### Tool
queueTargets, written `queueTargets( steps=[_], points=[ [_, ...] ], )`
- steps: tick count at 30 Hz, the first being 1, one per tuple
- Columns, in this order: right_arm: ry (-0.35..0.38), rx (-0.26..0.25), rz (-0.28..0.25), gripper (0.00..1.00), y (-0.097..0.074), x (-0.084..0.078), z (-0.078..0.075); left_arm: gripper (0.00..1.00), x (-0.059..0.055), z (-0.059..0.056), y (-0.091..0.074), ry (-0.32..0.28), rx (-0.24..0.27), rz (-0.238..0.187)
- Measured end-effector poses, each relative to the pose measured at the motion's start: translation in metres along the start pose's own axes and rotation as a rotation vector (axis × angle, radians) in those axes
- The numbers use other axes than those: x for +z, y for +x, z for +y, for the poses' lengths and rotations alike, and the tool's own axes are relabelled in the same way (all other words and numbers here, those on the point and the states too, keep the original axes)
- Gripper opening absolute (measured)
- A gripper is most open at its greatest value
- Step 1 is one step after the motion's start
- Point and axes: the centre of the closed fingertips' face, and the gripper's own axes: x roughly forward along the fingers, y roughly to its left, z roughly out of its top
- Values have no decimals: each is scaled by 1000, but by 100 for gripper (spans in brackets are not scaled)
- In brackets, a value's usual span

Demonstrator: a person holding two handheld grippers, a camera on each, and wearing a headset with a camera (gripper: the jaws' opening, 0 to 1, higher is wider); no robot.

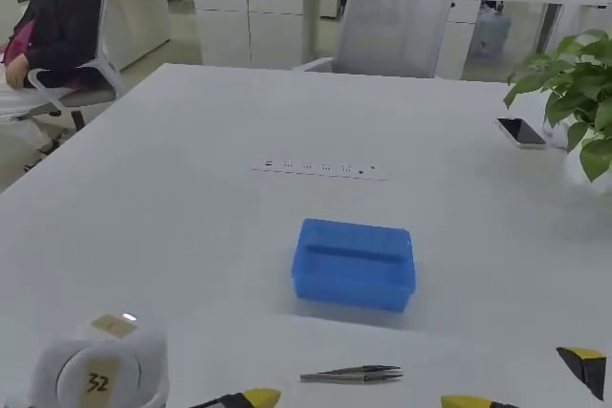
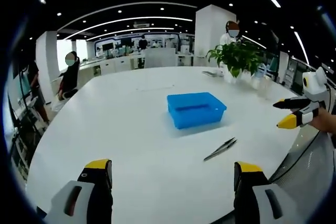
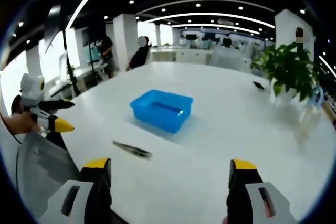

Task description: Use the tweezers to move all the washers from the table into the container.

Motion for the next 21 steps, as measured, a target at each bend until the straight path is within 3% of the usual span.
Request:
queueTargets(
  steps=[4,8,10,21],
  points=[
    [-39,-16,1,93,-1,0,1,99,10,-2,-1,23,7,-32],
    [-47,-17,11,92,2,-3,1,99,9,-2,0,33,20,-59],
    [-59,-26,36,91,2,-7,0,99,7,0,1,57,34,-39],
    [12,-27,4,90,-1,-3,-6,95,6,2,0,65,51,-42]
  ],
)
